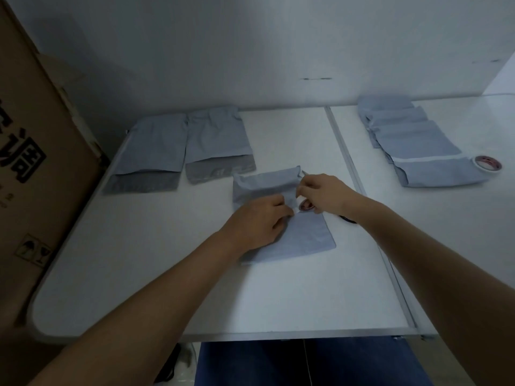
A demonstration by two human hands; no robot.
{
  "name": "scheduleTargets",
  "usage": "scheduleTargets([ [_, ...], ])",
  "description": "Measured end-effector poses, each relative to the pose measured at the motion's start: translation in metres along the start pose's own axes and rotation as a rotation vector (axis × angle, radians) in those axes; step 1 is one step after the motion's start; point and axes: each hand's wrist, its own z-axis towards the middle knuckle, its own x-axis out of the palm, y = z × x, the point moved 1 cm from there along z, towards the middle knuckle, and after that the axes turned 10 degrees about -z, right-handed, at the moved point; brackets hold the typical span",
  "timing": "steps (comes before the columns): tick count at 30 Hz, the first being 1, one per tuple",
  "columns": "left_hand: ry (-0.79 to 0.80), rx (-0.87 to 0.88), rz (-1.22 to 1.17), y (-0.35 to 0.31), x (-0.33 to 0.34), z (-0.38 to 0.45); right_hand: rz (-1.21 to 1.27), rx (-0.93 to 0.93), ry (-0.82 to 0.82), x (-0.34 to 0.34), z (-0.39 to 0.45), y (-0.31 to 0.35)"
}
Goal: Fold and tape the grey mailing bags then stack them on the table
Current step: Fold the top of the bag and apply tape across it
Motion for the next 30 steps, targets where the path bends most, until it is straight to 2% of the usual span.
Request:
scheduleTargets([
  [5, -0.073, 0.041, 0.045, 0.004, 0.013, -0.007, 0.204, 0.028, 0.043, -0.001, 0.001, -0.006],
  [11, -0.108, 0.080, 0.060, 0.007, 0.018, -0.006, 0.204, 0.037, 0.035, -0.006, 0.006, -0.006],
  [19, -0.106, 0.066, 0.088, 0.009, 0.018, -0.010, 0.134, -0.008, 0.056, -0.015, 0.002, -0.001],
  [30, -0.103, 0.050, 0.092, 0.005, 0.016, -0.010, -0.109, -0.068, 0.031, -0.022, -0.002, 0.008],
])
